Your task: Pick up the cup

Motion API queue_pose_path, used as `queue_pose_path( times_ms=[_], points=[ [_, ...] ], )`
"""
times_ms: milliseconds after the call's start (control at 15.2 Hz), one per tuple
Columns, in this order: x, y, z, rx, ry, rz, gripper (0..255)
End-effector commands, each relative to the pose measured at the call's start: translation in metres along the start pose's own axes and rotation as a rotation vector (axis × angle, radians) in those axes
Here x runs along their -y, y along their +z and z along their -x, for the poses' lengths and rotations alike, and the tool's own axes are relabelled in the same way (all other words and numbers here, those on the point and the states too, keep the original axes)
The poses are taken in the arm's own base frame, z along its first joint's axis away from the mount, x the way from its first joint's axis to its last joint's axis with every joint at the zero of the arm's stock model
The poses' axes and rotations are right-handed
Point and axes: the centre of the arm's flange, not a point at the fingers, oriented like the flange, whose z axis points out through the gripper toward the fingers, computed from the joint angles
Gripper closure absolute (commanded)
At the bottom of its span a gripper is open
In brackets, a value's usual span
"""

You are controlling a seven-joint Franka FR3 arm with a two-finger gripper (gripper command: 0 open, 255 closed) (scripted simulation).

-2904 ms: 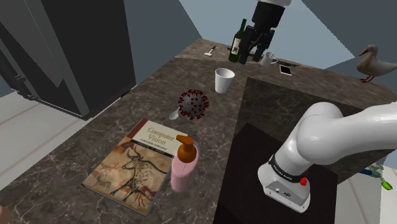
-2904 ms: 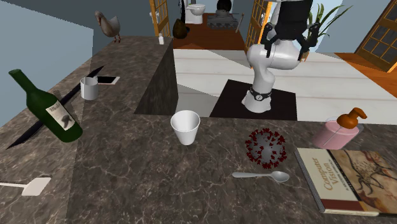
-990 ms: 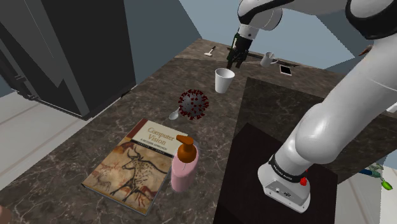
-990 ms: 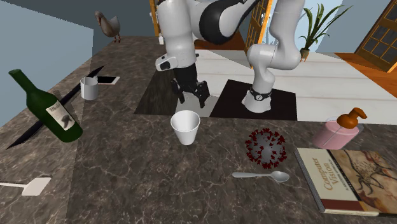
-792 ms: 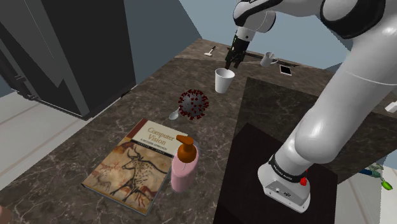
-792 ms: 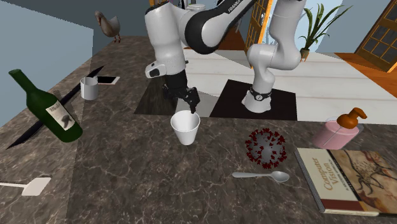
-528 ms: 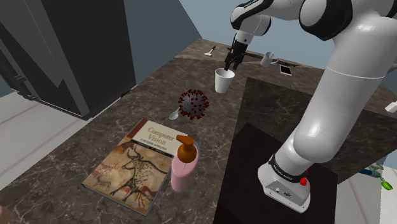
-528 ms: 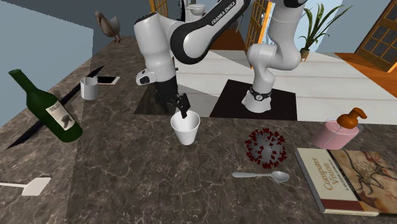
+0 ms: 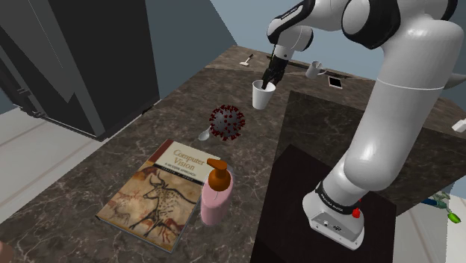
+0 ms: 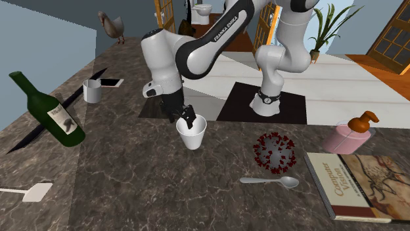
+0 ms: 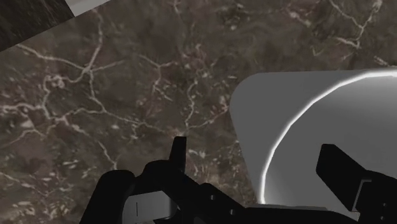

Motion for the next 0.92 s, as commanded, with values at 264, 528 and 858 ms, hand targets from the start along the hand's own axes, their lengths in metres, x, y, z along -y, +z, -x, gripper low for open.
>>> queue_pose_path(
  times_ms=[264, 528, 858],
  points=[
    [0.0, 0.001, 0.0, -0.001, 0.0, 0.0, 255],
    [0.0, 0.001, 0.0, -0.001, 0.0, 0.0, 255],
    [0.003, -0.019, -0.001, -0.001, 0.0, 0.0, 255]
  ],
)
